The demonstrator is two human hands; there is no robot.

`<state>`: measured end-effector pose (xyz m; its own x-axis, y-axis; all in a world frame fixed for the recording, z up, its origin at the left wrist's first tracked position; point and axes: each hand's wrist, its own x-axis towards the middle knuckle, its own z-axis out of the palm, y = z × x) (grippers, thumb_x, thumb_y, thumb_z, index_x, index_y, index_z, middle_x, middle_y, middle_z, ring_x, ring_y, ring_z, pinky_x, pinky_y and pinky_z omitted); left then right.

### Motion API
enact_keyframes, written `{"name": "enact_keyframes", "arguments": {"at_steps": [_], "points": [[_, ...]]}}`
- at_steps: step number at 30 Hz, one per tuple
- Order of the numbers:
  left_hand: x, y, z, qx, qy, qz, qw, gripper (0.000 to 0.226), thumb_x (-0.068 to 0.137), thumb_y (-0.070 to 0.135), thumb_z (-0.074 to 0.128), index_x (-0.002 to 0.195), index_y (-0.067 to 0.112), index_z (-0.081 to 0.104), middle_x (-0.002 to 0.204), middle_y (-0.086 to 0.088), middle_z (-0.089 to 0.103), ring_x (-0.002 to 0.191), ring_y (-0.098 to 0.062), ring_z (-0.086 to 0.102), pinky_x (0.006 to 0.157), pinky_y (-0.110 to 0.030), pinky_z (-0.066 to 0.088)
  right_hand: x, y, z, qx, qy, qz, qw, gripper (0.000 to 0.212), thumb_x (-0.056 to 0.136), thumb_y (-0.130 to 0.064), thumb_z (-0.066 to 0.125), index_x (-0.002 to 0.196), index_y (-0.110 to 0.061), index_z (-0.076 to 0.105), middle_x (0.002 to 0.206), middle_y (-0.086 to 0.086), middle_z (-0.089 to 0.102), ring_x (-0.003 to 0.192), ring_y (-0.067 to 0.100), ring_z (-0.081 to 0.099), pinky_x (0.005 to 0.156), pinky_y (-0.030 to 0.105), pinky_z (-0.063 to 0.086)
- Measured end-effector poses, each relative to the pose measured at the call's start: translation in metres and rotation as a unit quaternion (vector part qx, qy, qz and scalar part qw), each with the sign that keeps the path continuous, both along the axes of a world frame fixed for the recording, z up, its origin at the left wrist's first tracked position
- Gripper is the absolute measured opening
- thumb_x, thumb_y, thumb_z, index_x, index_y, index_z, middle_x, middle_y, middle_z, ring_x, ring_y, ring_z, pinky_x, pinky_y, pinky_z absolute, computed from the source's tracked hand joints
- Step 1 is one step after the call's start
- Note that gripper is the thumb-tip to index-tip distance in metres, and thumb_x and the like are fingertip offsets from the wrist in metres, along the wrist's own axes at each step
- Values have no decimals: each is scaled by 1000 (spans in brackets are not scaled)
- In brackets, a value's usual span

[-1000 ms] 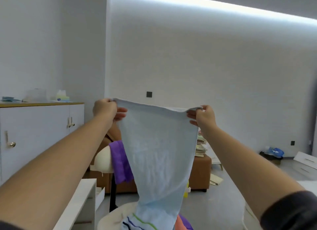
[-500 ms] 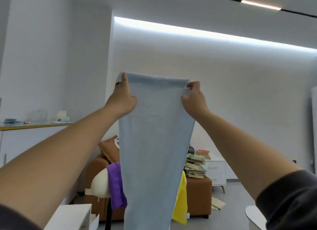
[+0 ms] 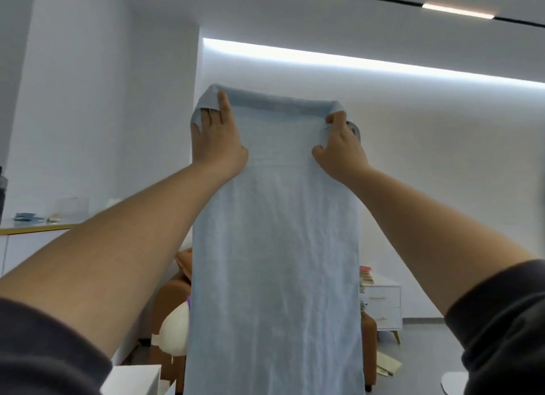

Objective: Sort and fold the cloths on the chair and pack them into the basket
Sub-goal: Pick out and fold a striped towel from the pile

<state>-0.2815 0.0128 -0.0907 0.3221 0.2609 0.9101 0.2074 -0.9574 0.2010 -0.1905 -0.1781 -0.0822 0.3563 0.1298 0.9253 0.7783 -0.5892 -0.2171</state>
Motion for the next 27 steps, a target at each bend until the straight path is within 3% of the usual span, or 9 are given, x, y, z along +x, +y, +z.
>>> {"name": "enact_keyframes", "arguments": {"at_steps": [8,13,16,18,21,22,24,26,27], "points": [[63,34,-51,-64,111,-24,991,95,91,23,55,147,12,-20,158,-13,3,145,-30,6,107,-43,32,71,22,-52,-75,87,-20,993,51,85,-14,50,132,-12,30,132,14,43,124,33,38,78,34,34],[99,53,-85,-114,151,-54,980,92,90,24,54,148,12,-17,156,-13,9,144,-28,6,106,-43,32,106,34,-86,-126,138,-31,982,45,89,-14,47,131,-10,31,126,13,46,91,27,44,70,33,34],[114,58,-103,-184,150,-108,965,90,90,23,54,149,11,-14,156,-13,9,144,-26,8,106,-38,31,118,42,-104,-125,146,-25,981,42,88,-11,46,128,-9,33,119,11,49,86,25,42,69,33,33],[120,60,-113,-230,142,-133,954,86,90,23,53,151,12,-7,155,-13,13,140,-28,21,99,-34,35,121,45,-117,-118,156,-12,981,39,88,-11,46,126,-8,34,107,9,48,83,25,43,68,32,32],[119,64,-138,-298,138,-156,931,63,87,24,50,142,14,23,134,-11,44,113,-32,49,81,-33,40,117,44,-141,-94,198,9,976,31,90,-11,45,120,-11,38,88,6,50,68,22,46,57,32,35],[117,66,-151,-314,135,-158,926,55,81,29,49,133,18,33,123,-10,52,104,-33,53,85,-37,42,115,42,-153,-83,218,16,972,27,91,-12,45,118,-12,39,84,4,49,64,18,45,53,31,36],[110,67,-182,-343,134,-156,916,53,68,37,47,119,24,44,116,-8,56,104,-34,54,100,-46,39,108,37,-182,-66,257,28,964,23,92,-12,45,114,-13,41,84,2,47,63,14,44,51,29,35],[97,60,-219,-367,127,-198,900,40,81,29,53,120,30,49,120,-6,53,111,-32,52,99,-39,40,99,31,-218,-58,295,39,953,20,91,-13,47,110,-13,42,84,1,48,66,16,46,54,30,34],[89,57,-238,-380,136,-218,889,44,89,23,52,132,28,45,125,-7,52,112,-29,52,93,-33,40,94,28,-236,-58,315,46,946,19,91,-13,48,108,-14,42,84,1,49,68,18,48,55,31,35]]}}
